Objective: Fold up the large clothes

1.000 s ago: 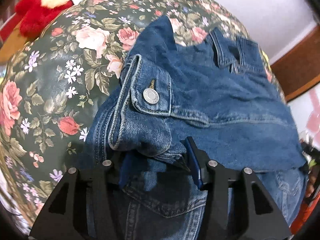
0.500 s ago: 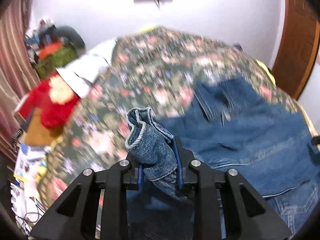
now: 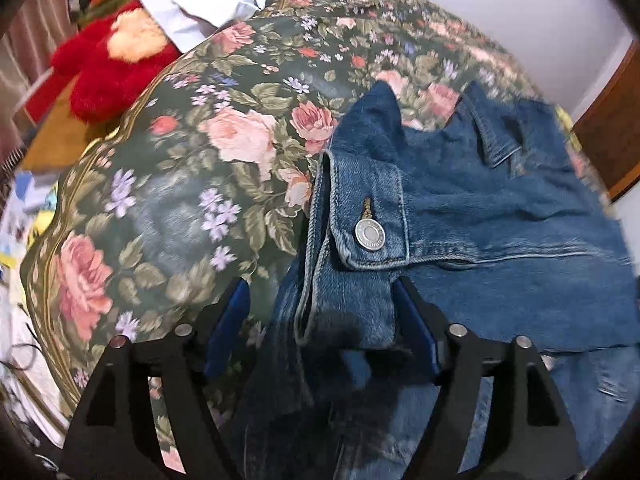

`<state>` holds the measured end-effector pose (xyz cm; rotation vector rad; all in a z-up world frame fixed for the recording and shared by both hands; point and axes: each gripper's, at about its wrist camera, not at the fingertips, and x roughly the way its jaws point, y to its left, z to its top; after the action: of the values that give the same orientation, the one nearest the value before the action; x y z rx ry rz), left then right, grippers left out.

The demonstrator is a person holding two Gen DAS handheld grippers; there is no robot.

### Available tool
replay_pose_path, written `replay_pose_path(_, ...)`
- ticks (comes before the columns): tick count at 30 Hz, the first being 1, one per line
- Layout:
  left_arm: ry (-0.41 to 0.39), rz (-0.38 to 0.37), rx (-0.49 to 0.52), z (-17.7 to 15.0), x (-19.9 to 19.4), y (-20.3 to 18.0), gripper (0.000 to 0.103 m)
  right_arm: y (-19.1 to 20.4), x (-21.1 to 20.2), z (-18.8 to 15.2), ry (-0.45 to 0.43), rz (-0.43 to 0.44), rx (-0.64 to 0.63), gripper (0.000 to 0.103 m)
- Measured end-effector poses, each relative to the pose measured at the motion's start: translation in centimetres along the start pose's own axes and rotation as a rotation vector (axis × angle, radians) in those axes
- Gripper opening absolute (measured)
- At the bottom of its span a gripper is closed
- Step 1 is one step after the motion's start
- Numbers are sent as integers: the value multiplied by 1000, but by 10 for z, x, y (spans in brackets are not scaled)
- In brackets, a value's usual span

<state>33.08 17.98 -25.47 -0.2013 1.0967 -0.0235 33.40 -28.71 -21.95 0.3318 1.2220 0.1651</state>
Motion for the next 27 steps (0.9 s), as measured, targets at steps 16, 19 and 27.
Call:
replay_pose_path(16,104,-91,4,90,56,2,83,-13,26,40,28,89,68,89)
replay_pose_path(19,100,-96,24,98,67,-15,60,-11,37,48,32,85,57,75)
replay_pose_path(27,57,28,83,103,69,-46,11,3,48,66,7,58,-29,35)
